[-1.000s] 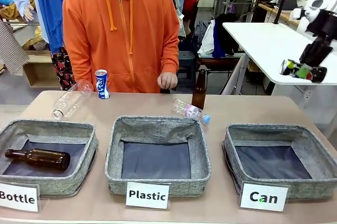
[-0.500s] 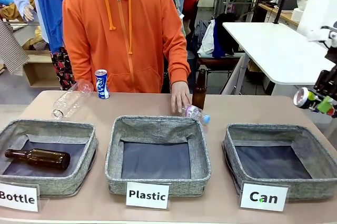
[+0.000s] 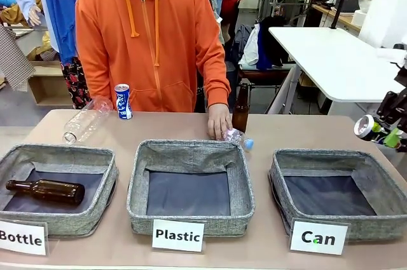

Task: Sort the can waste into the basket.
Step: Pick up the can waste from the table and place it in the right Fabric basket.

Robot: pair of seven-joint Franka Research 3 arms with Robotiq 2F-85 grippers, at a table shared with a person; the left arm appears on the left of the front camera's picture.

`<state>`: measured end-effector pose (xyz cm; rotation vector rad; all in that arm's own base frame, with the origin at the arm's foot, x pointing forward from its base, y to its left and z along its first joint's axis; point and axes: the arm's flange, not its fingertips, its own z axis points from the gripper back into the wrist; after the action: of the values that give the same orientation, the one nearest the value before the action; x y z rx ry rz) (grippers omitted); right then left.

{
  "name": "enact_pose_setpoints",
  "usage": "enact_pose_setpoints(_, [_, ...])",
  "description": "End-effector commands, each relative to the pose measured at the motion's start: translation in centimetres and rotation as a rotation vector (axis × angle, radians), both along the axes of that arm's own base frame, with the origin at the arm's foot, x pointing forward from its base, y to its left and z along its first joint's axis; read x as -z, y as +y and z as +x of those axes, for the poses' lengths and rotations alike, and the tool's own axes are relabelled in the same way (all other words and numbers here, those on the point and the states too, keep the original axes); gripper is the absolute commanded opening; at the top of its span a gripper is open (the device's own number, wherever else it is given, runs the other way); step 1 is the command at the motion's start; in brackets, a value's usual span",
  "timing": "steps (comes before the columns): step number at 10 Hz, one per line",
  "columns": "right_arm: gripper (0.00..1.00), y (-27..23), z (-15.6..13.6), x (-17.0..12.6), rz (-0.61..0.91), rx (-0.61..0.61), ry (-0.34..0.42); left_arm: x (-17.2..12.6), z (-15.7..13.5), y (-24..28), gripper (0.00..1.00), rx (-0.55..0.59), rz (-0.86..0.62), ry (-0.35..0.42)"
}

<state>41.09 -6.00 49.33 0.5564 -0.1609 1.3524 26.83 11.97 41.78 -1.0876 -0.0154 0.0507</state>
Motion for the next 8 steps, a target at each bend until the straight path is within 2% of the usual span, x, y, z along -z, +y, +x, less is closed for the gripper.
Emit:
enact_pose_setpoints(1, [1.0, 0.0, -0.7, 0.5, 0.012, -0.008, -0.056, -0.1, -0.1, -0.1, 1.0, -0.004, -0.01, 0.01])
enact_pose_setpoints(5, [1.0, -0.1, -0.2, 0.4, 0.031, 0.043, -0.046, -0.1, -0.1, -0.1, 1.0, -0.004, -0.01, 0.01])
enact_pose_setpoints(8, [1.0, 0.0, 1.1, 0.0, 0.097, 0.107, 0.004, -0.1, -0.1, -0.1, 1.0, -0.004, -0.01, 0.01])
